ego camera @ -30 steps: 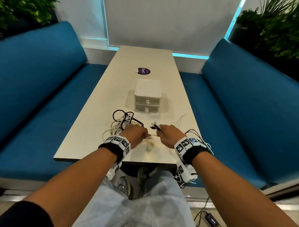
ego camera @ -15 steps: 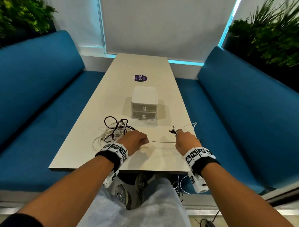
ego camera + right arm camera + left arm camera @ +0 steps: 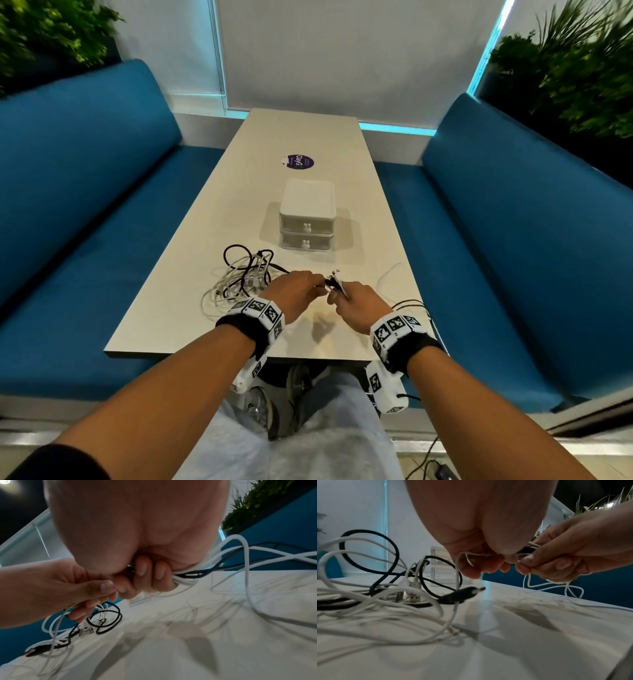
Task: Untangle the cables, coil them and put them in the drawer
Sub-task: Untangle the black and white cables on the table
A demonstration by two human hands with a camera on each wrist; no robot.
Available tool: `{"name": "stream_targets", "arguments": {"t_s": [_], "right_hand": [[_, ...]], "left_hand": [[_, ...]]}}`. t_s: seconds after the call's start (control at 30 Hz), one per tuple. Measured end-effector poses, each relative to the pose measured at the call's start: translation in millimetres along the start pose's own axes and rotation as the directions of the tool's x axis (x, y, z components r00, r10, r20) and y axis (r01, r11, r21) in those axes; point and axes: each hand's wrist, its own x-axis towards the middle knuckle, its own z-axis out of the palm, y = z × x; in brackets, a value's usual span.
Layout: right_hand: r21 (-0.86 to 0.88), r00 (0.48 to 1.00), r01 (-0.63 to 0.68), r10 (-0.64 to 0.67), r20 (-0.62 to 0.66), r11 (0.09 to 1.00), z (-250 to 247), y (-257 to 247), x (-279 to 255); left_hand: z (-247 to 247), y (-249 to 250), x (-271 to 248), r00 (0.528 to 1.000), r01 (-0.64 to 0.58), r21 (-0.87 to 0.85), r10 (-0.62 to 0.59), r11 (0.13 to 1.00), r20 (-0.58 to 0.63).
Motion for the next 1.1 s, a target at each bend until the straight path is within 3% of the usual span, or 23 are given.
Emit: {"name": "stream_targets", "arguments": {"t_s": [0.17,0.3,0.5,0.57,0.67,0.8,1.0,1.1], "right_hand": [[-0.149,0.992,-0.102,0.09,-0.087,0.984,-12,24,6],[-0.162,0.97,-0.204,0.178,-0.163,0.965,-15,40,7],[-0.01,0.921,-0.09,0.079,-0.381,0.996,-15,24,7],[-0.011,0.928,-0.003,-0.001,-0.372,1.0,-13,16,8],[-0.056,0.971,0.071,-0.082,-0.222,0.996,-2,10,7],[0.009,0.994,0.032,-0.031,-0.103,0.999,2,10,4],[-0.273,0.98,-0.075,0.02,-0.198,0.959,-8,21,8],[-0.287,0.952,-0.215,0.134,-0.276,0.933,-24,37,6]], "left_hand": [[-3,-29,-13,0.989,0.148,-0.127,-0.142,0.981,0.051],[-6,-37,-22,0.99,0.135,-0.094,-0.132,0.986,0.043],[4,-18,-15,0.99,0.14,0.082,-0.142,0.987,0.018],[5,-7,-13,0.991,0.131,0.119,-0.134,0.984,0.02],[4,8,-7,0.995,0.099,0.098,-0.101,0.99,0.018],[-5,15,-6,0.995,0.093,-0.029,-0.091,0.995,0.045],[-9,-8,-12,0.98,0.163,0.002,-0.162,0.987,0.112],[-14,-26,-17,0.985,0.152,0.026,-0.154,0.988,0.082]]}}
